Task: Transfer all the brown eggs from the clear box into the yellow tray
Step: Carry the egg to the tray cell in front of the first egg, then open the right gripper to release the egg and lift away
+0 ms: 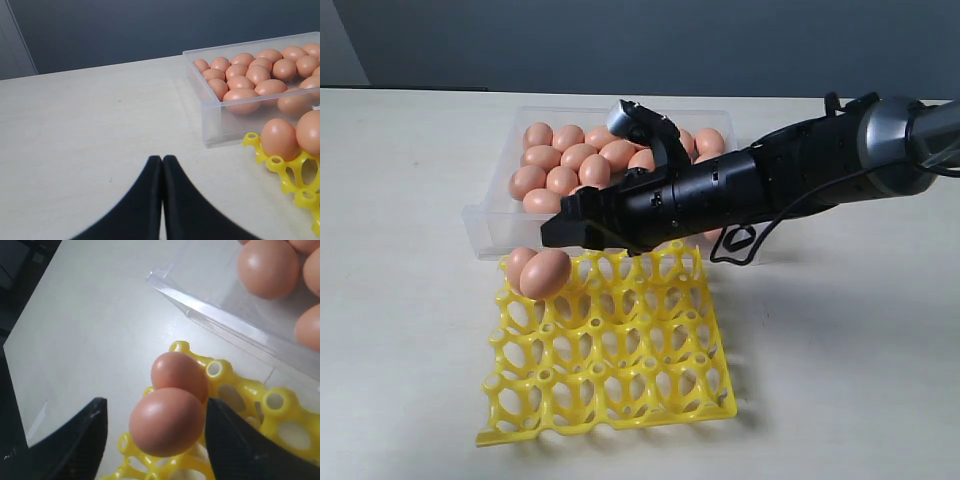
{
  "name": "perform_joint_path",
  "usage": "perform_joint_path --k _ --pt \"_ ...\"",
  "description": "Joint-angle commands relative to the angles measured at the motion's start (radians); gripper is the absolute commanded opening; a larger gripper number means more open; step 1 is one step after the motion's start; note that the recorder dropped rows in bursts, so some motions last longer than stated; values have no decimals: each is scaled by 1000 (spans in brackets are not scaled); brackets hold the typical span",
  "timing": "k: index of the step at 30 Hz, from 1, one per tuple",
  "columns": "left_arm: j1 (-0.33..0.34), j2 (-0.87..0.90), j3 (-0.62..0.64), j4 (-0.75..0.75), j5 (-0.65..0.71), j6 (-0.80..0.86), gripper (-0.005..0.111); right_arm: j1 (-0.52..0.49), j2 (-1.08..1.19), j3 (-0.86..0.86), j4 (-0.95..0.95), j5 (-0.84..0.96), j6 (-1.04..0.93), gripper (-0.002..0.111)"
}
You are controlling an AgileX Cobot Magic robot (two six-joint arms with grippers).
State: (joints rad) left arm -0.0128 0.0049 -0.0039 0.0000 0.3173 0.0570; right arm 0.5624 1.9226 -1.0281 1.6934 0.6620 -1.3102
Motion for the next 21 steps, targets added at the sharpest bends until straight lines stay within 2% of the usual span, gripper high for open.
perform_joint_path --k 1,18,21 --pt "4 -5 4 0 -10 0 0 -3 -8 -3 23 13 -22 55" --pt "4 -5 4 0 -10 0 0 -1 23 -10 51 114 -24 55" --pt "4 -5 4 0 -10 0 0 7 23 -31 51 196 -24 46"
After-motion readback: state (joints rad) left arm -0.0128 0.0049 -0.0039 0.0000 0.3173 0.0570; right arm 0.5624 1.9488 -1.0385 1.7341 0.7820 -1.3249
